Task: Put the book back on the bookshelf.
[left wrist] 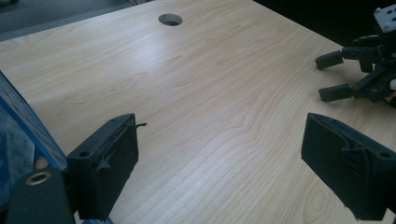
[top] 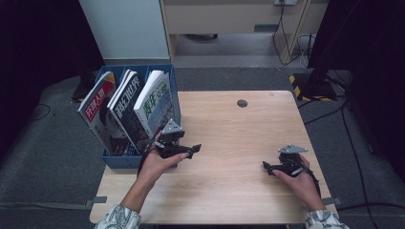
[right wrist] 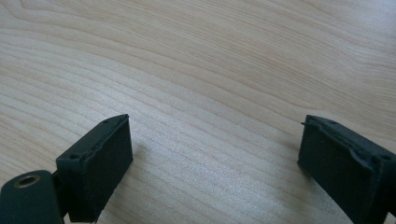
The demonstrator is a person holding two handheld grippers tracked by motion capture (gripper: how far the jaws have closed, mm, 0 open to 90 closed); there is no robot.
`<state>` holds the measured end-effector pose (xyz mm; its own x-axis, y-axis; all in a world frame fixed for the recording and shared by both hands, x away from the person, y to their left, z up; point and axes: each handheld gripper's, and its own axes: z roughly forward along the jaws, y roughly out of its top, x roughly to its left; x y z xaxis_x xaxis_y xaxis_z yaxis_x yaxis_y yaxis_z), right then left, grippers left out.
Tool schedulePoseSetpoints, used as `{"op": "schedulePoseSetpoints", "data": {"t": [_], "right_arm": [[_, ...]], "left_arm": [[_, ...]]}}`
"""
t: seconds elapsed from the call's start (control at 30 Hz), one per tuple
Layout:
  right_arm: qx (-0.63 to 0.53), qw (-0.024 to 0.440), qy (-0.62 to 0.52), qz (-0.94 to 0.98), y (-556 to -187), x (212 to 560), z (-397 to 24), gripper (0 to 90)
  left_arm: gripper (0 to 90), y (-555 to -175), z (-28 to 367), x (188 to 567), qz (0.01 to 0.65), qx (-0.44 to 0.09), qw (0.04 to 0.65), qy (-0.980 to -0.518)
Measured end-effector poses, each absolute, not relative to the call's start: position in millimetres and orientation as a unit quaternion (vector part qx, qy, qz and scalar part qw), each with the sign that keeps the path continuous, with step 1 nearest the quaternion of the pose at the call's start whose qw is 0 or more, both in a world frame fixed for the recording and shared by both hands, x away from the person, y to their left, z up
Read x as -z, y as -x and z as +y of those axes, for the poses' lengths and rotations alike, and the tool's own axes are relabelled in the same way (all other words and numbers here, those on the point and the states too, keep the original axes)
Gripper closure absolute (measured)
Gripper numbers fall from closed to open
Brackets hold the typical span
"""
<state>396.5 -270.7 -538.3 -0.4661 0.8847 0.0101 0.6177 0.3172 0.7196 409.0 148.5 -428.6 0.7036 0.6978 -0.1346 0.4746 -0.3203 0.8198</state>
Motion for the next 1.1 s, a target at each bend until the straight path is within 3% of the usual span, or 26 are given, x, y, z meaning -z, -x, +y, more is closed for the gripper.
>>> {"op": "schedulePoseSetpoints", "data": {"t": [1.1], "right_arm": [[-0.337,0.198,-0.475,0.788,-396,539,-270,8.7]], "left_arm": [[6.9,-418,62,474,0.331,-0.098,0.401,-0.848]]}}
